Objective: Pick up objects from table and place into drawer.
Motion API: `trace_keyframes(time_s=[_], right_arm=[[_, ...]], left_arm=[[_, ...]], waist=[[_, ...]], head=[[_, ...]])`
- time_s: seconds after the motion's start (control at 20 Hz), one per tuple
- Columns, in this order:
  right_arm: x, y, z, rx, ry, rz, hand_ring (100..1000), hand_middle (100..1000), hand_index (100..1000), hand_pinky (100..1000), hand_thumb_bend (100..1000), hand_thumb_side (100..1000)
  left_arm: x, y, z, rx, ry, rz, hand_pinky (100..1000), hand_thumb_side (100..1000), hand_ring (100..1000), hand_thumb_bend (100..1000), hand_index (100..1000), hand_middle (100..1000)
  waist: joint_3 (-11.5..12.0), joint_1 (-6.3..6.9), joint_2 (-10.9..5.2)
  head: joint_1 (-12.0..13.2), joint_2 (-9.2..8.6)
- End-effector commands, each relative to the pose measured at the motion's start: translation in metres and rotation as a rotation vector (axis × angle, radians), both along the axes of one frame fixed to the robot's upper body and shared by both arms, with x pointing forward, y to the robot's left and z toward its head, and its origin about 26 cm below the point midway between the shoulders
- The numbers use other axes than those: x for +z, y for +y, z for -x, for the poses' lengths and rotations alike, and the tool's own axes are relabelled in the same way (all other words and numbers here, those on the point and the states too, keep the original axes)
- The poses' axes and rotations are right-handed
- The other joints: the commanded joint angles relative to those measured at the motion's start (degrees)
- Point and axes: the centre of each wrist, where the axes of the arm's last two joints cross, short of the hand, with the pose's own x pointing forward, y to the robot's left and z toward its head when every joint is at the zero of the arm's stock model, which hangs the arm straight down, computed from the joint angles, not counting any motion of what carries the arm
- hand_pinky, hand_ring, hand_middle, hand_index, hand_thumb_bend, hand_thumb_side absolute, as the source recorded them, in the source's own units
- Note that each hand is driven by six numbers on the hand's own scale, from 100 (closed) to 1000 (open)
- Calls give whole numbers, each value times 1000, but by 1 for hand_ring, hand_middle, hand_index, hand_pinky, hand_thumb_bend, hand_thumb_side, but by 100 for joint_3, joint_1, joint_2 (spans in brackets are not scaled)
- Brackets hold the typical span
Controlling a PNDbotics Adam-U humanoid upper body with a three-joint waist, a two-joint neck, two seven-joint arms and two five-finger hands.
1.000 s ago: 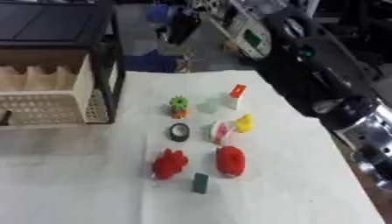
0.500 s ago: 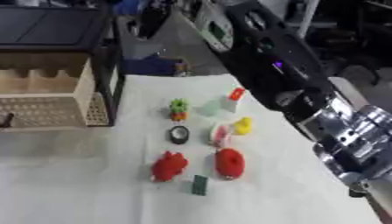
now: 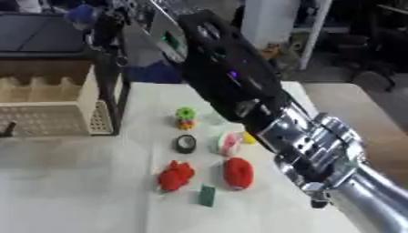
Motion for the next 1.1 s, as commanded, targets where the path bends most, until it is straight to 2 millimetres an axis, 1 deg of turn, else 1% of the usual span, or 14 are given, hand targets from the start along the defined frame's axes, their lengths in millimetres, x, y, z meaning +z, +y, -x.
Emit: trace_keyframes(time_s=[0.05, 0.35, 0.55, 0.9, 1.1], right_arm=[[14, 10, 6, 13, -49, -24, 617, 577, 664, 482, 100, 303], [7, 34, 11, 50, -50, -46, 615, 577, 664, 483, 100, 303], [4, 46, 13, 63, -48, -50, 615, 577, 663, 482, 100, 303], [-7, 55, 8, 45, -44, -81, 608, 573, 659, 480, 100, 302], [-12, 57, 2, 25, -54, -92, 610, 573, 656, 480, 100, 305]], left_arm=[[7, 1, 3, 5, -24, 8, 100, 1000, 100, 312, 635, 100], [5, 0, 2, 8, -16, 30, 100, 1000, 100, 310, 634, 100], [4, 0, 2, 6, -13, 38, 100, 1000, 100, 309, 634, 100], [4, -1, 2, -1, -18, 54, 100, 1000, 100, 309, 633, 100], [5, -2, 2, -7, -20, 55, 100, 1000, 100, 306, 631, 100]], waist=[[19, 30, -117], [100, 30, -122], [155, 30, -107], [272, 23, -33], [333, 3, 21]], head=[[-54, -100], [-152, -165], [-217, -199], [-304, -265], [-365, -309]])
